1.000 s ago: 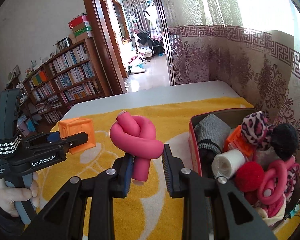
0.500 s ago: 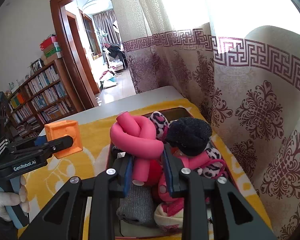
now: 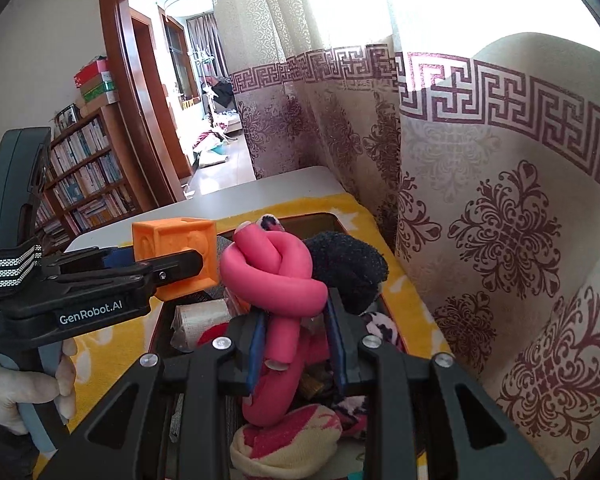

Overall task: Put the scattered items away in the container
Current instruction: 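Carry the pink knot into the tin and release it while the left carries the cube, then release the orange cube into the tin and pull the left gripper back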

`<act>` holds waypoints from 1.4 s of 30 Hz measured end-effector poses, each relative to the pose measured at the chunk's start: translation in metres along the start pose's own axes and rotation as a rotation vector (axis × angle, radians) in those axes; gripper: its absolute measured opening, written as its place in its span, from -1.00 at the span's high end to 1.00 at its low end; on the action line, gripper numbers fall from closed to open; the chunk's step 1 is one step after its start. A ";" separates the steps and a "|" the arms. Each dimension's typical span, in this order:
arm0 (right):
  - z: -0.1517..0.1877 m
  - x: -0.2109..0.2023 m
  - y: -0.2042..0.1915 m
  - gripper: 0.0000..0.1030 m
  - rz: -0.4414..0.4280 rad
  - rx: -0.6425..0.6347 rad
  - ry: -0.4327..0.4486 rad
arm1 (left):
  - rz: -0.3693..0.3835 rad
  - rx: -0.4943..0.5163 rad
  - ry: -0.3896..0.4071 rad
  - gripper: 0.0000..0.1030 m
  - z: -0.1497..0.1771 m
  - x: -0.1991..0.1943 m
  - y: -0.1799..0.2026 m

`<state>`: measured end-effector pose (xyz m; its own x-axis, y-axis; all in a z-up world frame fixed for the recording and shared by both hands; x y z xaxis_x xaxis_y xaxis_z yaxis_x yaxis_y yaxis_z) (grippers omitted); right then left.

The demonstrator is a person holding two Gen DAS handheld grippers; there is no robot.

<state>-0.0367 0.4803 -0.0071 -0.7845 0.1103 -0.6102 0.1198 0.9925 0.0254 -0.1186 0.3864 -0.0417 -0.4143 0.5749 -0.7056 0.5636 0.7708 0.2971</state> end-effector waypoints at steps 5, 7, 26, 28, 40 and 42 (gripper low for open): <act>0.004 0.007 -0.003 0.42 -0.014 -0.014 -0.016 | 0.009 0.005 -0.013 -0.06 0.000 0.009 -0.001; 0.007 0.009 -0.002 0.42 -0.020 -0.011 -0.025 | 0.014 0.019 -0.021 -0.06 0.000 0.009 0.000; 0.015 -0.028 0.003 -0.13 -0.034 0.086 0.018 | 0.094 0.012 -0.038 -0.41 0.010 -0.027 0.013; 0.017 -0.030 0.004 -0.15 -0.032 0.093 0.019 | 0.087 0.001 -0.036 -0.41 0.011 -0.028 0.010; 0.023 -0.042 0.002 -0.23 -0.040 0.106 0.032 | 0.072 -0.041 -0.030 -0.57 0.016 -0.034 0.000; 0.023 -0.044 0.004 -0.30 -0.038 0.113 0.035 | 0.051 -0.028 -0.011 -0.57 0.018 -0.040 0.000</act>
<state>0.0127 0.4777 0.0014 -0.8103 0.0769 -0.5810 0.1562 0.9838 -0.0876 -0.0891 0.3588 -0.0253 -0.3781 0.6105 -0.6960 0.5637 0.7482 0.3500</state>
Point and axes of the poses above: each gripper's, at about its wrist camera, not at the fingertips, and x roughly the way its jaws point, y to its right, z to its underside, the point moved 8 cm from there along x, roughly the way its jaws point, and after that the axes turned 13 degrees about -x, right-handed, at the moved point
